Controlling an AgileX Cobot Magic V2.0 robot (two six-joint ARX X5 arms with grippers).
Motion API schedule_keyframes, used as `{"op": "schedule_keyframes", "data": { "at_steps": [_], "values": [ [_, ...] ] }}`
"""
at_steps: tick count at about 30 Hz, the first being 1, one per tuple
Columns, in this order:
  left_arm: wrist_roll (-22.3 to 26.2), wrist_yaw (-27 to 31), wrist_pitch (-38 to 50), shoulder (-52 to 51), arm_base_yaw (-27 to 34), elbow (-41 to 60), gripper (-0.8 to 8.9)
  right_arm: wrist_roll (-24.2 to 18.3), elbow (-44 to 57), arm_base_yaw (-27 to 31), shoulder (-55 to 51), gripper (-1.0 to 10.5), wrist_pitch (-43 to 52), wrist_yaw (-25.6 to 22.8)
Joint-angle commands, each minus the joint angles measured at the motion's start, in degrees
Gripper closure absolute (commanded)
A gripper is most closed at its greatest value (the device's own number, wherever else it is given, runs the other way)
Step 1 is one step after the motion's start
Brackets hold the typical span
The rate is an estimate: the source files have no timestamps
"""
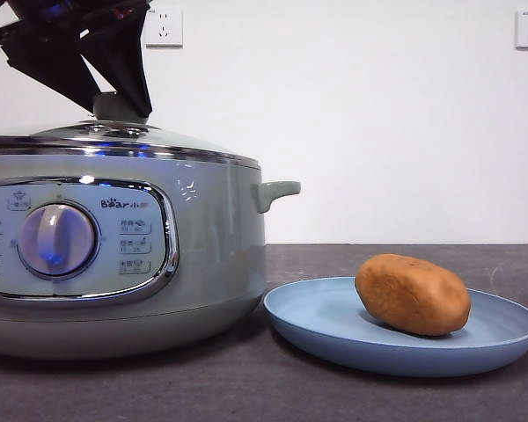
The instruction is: Take the potato out from the steamer,put the potato on the plate,close the lid
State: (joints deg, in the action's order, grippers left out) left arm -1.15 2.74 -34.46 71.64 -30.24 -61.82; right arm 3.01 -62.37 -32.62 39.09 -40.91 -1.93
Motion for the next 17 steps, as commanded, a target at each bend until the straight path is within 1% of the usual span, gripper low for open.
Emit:
{"op": "schedule_keyframes", "data": {
  "at_steps": [1, 8, 14, 15, 17],
  "values": [
    [1.1, -2.6, -3.7, 0.5, 0.0, 1.0, 8.22, -0.2, -0.2, 0.0, -0.1, 9.6, 0.1, 0.0],
    [1.1, -2.8, -4.2, 0.5, 0.0, 1.0, 8.22, -0.2, -0.2, 0.0, -0.1, 9.6, 0.0, 0.1],
    [0.9, -2.8, -3.3, 0.5, 0.0, 1.0, 8.03, -0.2, -0.2, 0.0, -0.1, 9.6, 0.0, 0.1],
    [0.7, -2.7, -3.0, 0.5, 0.0, 1.0, 7.68, 0.0, -0.2, 0.0, -0.1, 9.6, -0.1, 0.1],
    [-0.1, -2.6, -2.5, 0.5, 0.0, 1.0, 6.56, 0.0, -0.2, 0.0, -0.1, 9.6, -0.3, 0.1]
  ]
}}
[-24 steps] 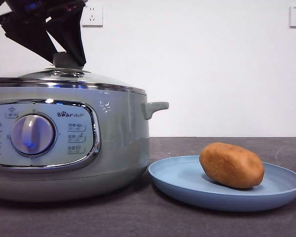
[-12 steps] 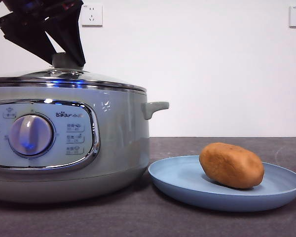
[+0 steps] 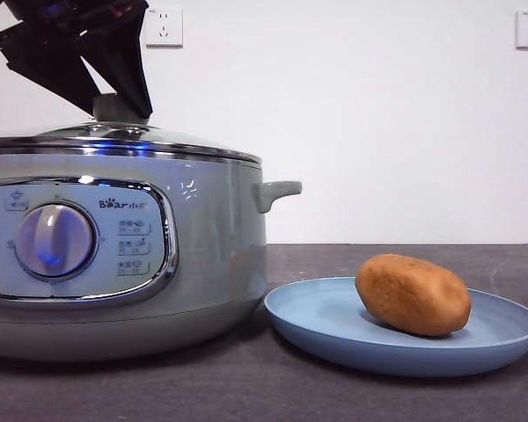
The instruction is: Take the potato out from the steamer,put the potato on the plate,close the lid
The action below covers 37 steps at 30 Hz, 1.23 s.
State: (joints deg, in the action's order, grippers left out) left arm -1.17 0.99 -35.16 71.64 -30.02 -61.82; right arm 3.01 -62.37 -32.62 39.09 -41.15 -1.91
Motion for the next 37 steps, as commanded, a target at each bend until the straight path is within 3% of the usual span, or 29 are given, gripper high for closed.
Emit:
{"op": "schedule_keyframes", "data": {
  "at_steps": [1, 4, 15, 20, 29, 35, 37],
  "values": [
    [-0.3, -0.5, -1.5, 0.5, -0.2, 1.0, 5.9, 0.0, -0.2, 0.0, -0.1, 9.6, -0.2, 0.1],
    [-0.3, 0.5, -0.5, 0.5, -0.2, 1.0, 4.87, 0.0, -0.2, 0.0, -0.1, 9.6, -0.6, 0.1],
    [-0.3, 0.6, 1.3, -0.2, -0.2, -0.7, 4.66, 0.0, -0.2, 0.0, -0.1, 9.6, -0.8, 0.1],
    [-0.3, 3.5, 0.8, -2.3, -0.2, -4.9, 4.66, 0.0, -0.2, 0.0, -0.1, 9.6, -0.7, 0.1],
    [-0.3, 3.8, 0.5, -14.4, -0.3, -9.5, 4.79, -0.1, -0.2, 0.0, -0.1, 9.6, 0.0, 0.1],
    [-0.4, 2.9, -0.8, -26.0, -0.3, -9.5, 8.37, -0.1, -0.2, 0.0, -0.1, 9.6, 1.2, 0.5],
    [-0.6, 3.0, -1.7, -29.0, -0.3, -9.5, 8.21, -0.1, -0.2, 0.0, -0.1, 9.6, 1.9, 0.5]
  ]
}}
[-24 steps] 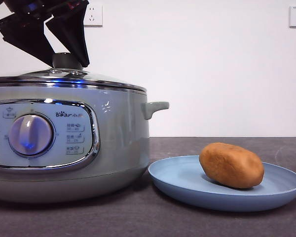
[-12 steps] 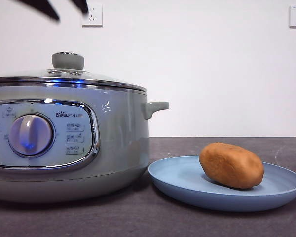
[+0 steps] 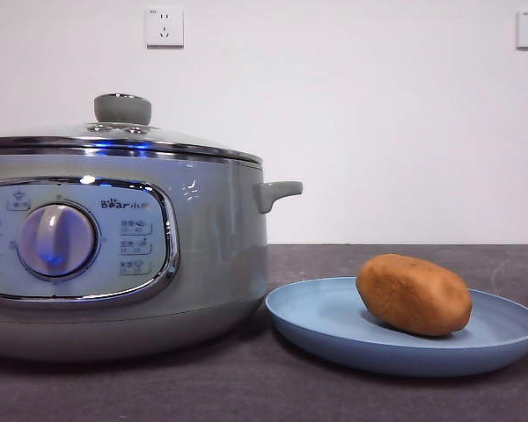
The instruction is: Take the potato out from the steamer,put the potato on the plate,close the lid
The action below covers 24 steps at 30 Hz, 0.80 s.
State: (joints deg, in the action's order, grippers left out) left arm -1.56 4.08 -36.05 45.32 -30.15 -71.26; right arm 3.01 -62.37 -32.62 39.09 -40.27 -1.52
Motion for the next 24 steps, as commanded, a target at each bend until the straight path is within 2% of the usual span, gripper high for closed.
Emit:
{"op": "schedule_keyframes", "data": {
  "at_steps": [1, 24],
  "values": [
    [-0.5, -0.1, -1.4, -3.9, -0.2, 0.0, 8.22, -0.1, -0.2, 0.0, -0.1, 9.6, 1.4, 0.1],
    [-1.4, 0.2, -9.9, -5.3, -0.2, 0.0, 8.17, 0.0, -0.2, 0.0, -0.1, 9.5, 1.1, -0.4]
  ]
}}
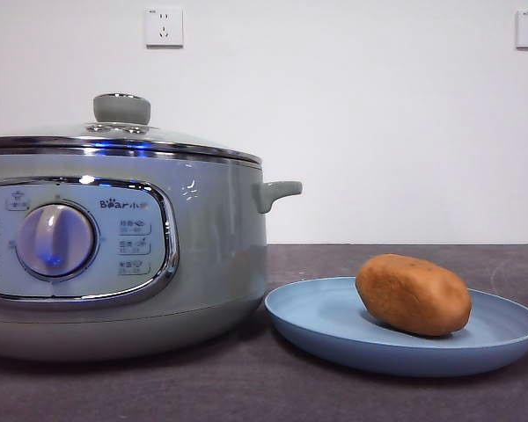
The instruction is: Take the potato out from the steamer,put the potato on the plate,close the lid
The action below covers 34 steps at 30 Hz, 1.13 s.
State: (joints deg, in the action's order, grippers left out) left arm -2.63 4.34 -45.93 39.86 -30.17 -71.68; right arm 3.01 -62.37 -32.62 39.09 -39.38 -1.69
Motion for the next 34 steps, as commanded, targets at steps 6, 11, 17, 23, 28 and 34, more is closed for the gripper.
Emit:
{"op": "schedule_keyframes", "data": {
  "at_steps": [6, 11, 17, 23, 28, 34],
  "values": [
    [-0.4, 0.0, -0.2, 1.3, -0.2, 0.4, 8.17, 0.0, -0.2, 0.0, -0.1, 9.5, 0.2, -0.2],
    [-0.3, -0.2, -0.7, 0.4, 1.2, 0.4, 8.17, 0.0, -0.2, 0.0, -0.1, 9.5, 0.2, -0.2],
    [-3.4, -0.3, 2.4, -3.4, 6.0, 3.3, 8.17, 0.0, -0.2, 0.0, -0.1, 9.5, 0.1, -0.2],
    [-3.4, -0.3, 13.0, -8.9, 12.2, 16.1, 8.17, 0.0, -0.2, -0.1, -0.1, 9.5, 0.0, -0.2],
    [-4.1, -0.4, 23.0, -15.6, 16.1, 30.9, 8.17, 0.0, -0.2, 0.0, -0.1, 9.5, 0.0, -0.2],
    [-6.7, -6.4, 35.7, -25.3, 21.2, 49.8, 8.17, 0.0, -0.2, 0.0, -0.1, 9.5, -0.1, -0.2]
  ]
}}
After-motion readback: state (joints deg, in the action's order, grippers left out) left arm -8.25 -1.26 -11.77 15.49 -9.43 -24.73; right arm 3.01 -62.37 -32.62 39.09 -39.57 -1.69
